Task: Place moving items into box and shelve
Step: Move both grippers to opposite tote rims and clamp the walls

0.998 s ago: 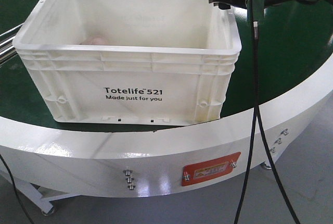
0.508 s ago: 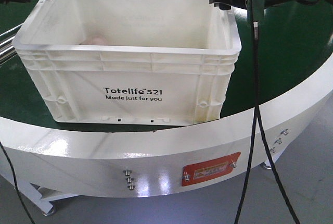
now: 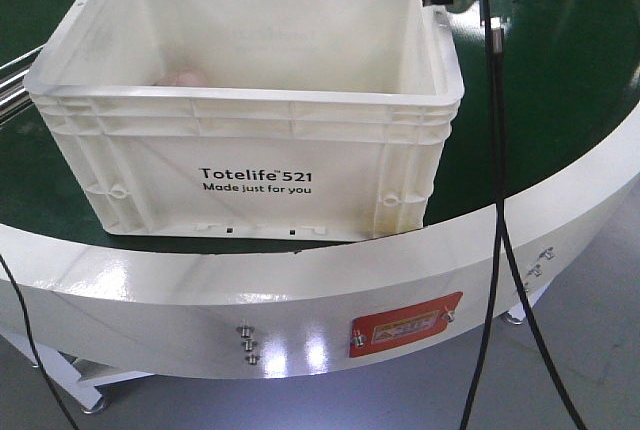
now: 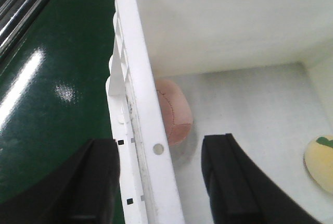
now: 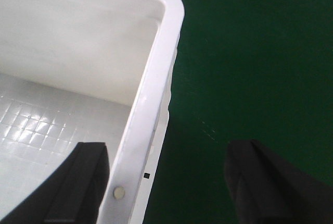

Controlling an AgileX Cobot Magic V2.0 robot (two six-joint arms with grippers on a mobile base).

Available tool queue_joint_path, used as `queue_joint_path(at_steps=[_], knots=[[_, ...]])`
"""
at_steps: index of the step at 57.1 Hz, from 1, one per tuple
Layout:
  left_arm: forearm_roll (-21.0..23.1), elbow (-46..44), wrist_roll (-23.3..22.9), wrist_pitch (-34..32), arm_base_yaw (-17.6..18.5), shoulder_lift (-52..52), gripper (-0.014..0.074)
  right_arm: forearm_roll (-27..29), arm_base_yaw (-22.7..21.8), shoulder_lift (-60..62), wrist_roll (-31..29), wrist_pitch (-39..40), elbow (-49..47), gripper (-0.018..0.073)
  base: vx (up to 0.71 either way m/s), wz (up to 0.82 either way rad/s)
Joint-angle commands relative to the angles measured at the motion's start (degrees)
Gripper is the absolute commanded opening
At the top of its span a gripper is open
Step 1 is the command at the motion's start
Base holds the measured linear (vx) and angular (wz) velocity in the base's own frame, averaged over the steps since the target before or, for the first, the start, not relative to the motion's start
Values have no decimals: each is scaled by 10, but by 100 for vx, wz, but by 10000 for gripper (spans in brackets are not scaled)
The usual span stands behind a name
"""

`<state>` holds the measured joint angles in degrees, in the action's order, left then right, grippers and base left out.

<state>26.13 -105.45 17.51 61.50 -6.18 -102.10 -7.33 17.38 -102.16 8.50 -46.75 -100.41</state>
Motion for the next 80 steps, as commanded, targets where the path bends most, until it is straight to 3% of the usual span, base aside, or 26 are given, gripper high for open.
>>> queue_joint_path(at_steps=[1,11,63,80], knots=[[20,-19,-6,-18,11,19,459,-12,-3,9,-4,-12,-58,494,0,0],[18,-19,-6,-5,23,1,459,-1,-1,-23,-4,-58,-111,475,0,0],[-26,-20,-8,-17,28,-9,459,49,-1,-53,-5,-103,-110,472,0,0],[-56,-20,-23,-13,28,-15,417,46,-1,-53,-6,-110,-110,368,0,0]])
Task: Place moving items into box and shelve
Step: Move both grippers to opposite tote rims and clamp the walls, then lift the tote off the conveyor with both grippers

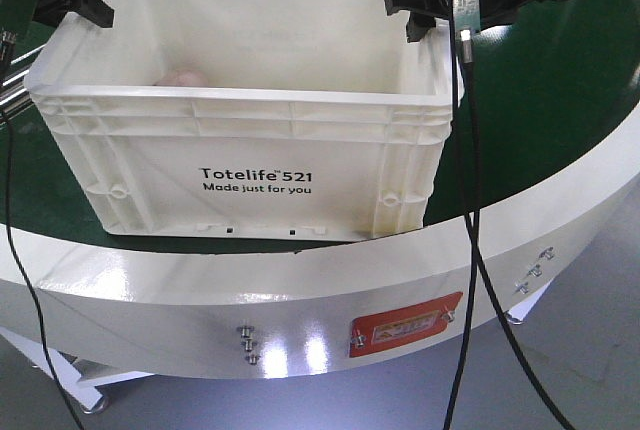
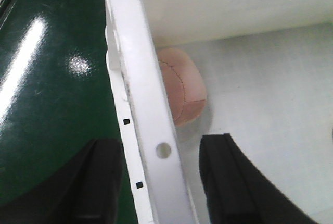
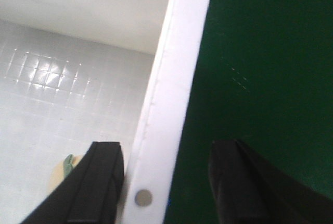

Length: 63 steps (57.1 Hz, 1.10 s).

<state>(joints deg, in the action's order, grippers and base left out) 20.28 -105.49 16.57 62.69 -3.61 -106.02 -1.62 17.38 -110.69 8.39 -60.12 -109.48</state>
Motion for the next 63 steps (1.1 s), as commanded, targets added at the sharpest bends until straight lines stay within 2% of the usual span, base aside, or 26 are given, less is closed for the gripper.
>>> queue_joint_path(at_steps=[1,20,41,50,63], knots=[[0,-20,-16,-23,2,24,411,-11,-1,33,-5,24,-20,360,0,0],[-4,-19,-17,-14,2,14,293,-13,-1,33,-5,25,-20,194,0,0],[-4,-19,-15,-19,2,14,-5,-15,-1,33,-5,28,-20,62,0,0],[-4,-21,-15,-27,2,14,-8,-28,-1,36,-14,41,-20,-13,0,0],[11,-21,-12,-44,2,23,-8,-45,-1,50,-14,69,-20,-6,0,0]])
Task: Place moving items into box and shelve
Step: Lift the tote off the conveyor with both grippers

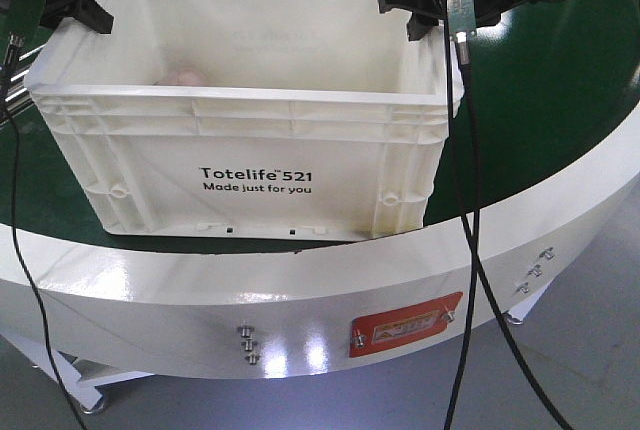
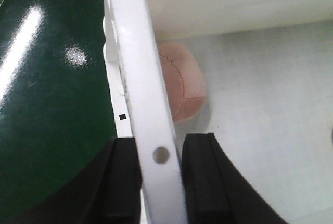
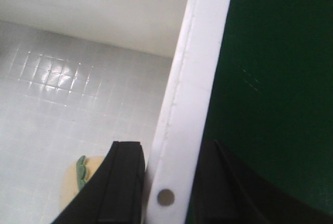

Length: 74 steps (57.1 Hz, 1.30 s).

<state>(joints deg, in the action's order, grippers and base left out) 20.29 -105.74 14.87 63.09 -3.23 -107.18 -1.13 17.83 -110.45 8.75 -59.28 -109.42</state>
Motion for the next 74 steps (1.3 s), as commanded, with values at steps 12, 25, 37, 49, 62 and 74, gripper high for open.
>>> queue_joint_path(at_steps=[12,25,37,49,62,74], knots=[[11,-19,5,-71,-2,64,-6,-50,-6,65,-17,87,-20,-5,0,0],[11,-32,5,-62,-2,91,-3,-50,-6,74,-15,89,-21,-3,0,0],[19,-59,0,-49,-2,103,-1,-50,-6,89,-15,93,-21,-3,0,0],[40,-59,1,-48,-2,122,-1,-50,-6,124,-6,110,-21,-3,0,0],[39,-58,1,-38,-1,134,-1,-50,-6,150,-6,111,-21,-3,0,0],[39,-58,1,-32,-1,135,-1,-50,-6,150,-6,105,-20,-3,0,0]])
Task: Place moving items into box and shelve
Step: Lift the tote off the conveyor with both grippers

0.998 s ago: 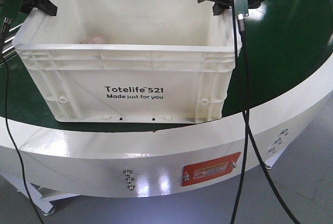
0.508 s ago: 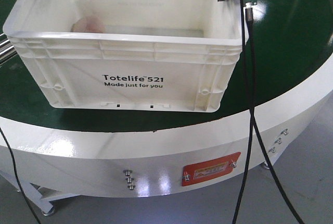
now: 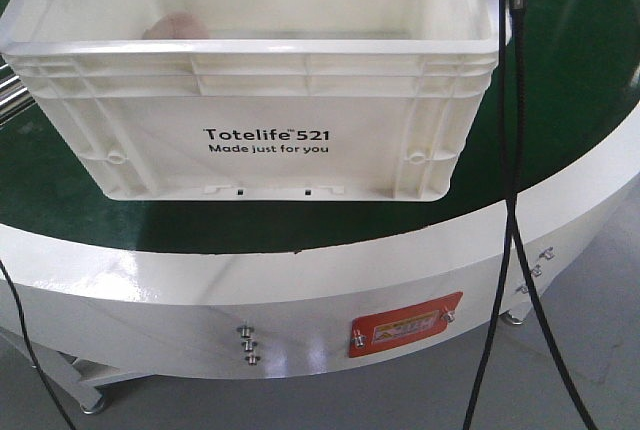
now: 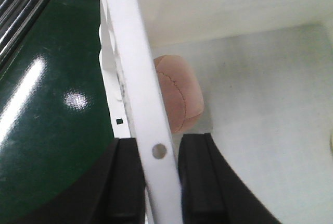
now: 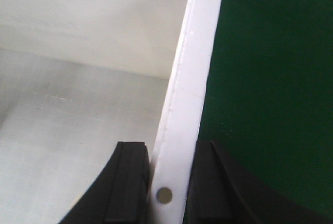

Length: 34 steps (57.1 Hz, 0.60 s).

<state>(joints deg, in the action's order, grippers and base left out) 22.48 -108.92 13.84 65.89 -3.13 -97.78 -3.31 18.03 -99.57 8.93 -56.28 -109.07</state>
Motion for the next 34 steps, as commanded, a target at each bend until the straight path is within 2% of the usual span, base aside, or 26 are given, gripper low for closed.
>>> queue_joint_path(at_steps=[1,34], knots=[[17,-27,11,-60,-2,41,-1,-28,-8,42,-7,75,-24,-3,0,0],[12,-27,11,-61,-3,41,2,-29,-8,42,-8,75,-24,-3,0,0]])
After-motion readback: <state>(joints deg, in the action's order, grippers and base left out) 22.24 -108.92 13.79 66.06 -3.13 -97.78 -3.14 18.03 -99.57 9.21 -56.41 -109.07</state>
